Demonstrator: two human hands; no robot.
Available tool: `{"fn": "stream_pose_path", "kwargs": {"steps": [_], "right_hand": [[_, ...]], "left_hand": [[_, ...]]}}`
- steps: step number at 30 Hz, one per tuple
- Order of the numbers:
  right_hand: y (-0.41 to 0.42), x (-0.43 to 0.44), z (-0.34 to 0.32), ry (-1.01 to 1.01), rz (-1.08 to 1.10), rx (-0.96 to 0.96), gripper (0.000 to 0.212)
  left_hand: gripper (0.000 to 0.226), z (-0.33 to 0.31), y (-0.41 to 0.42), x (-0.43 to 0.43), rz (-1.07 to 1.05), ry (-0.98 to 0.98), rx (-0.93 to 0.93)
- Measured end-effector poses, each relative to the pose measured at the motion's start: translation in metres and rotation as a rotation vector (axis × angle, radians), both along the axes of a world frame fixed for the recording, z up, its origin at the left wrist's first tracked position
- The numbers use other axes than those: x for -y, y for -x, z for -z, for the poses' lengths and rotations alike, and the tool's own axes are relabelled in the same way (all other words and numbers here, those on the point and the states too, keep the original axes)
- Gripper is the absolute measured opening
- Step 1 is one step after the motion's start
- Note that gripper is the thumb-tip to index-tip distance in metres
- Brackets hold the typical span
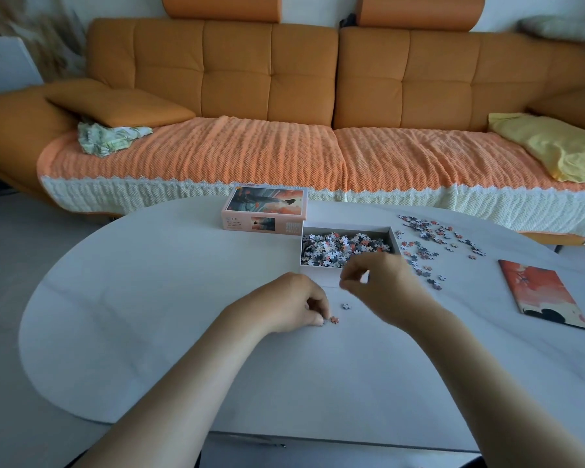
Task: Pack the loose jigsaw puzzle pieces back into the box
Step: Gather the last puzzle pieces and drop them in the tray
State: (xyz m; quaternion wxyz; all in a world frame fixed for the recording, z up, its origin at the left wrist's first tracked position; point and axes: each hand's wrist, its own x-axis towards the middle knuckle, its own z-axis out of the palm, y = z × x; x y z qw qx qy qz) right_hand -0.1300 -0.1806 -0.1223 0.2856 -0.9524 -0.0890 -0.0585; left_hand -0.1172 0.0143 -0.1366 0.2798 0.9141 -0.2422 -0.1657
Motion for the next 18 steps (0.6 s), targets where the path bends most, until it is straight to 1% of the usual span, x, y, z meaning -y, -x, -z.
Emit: {"fn": "stream_pose_path", "kwargs": {"steps": [3, 5, 8, 9, 12, 13, 15, 18], "right_hand": [[-0.011, 0.002, -0.005, 0.011, 0.145, 0.167, 0.006], [-0.019, 0.004, -0.003, 0.03, 0.206, 0.175, 0.009], [-0.025, 0.008, 0.004, 0.083, 0.174, 0.154, 0.026], [-0.025, 0.008, 0.004, 0.067, 0.154, 0.164, 0.025], [-0.02, 0.007, -0.002, 0.03, 0.026, 0.191, 0.013], [-0.017, 0.007, -0.004, 0.044, -0.032, 0.178, 0.011], [-0.01, 0.006, -0.007, 0.102, -0.119, 0.076, 0.008], [0.0, 0.004, -0.002, 0.271, -0.13, -0.11, 0.009]], "left_hand": [[0.015, -0.005, -0.004, 0.002, 0.04, -0.038, -0.011], [0.013, -0.006, -0.005, 0.006, 0.052, -0.041, -0.005], [0.011, -0.004, -0.006, 0.009, 0.058, -0.048, -0.012], [0.01, -0.004, -0.007, 0.009, 0.057, -0.053, -0.015], [0.006, -0.003, -0.008, 0.006, 0.04, -0.057, -0.021], [0.006, -0.003, -0.008, 0.006, 0.039, -0.051, -0.019], [0.006, -0.004, -0.008, 0.004, 0.037, -0.038, -0.016], [0.007, -0.009, -0.01, 0.0, 0.02, 0.004, 0.0]]}}
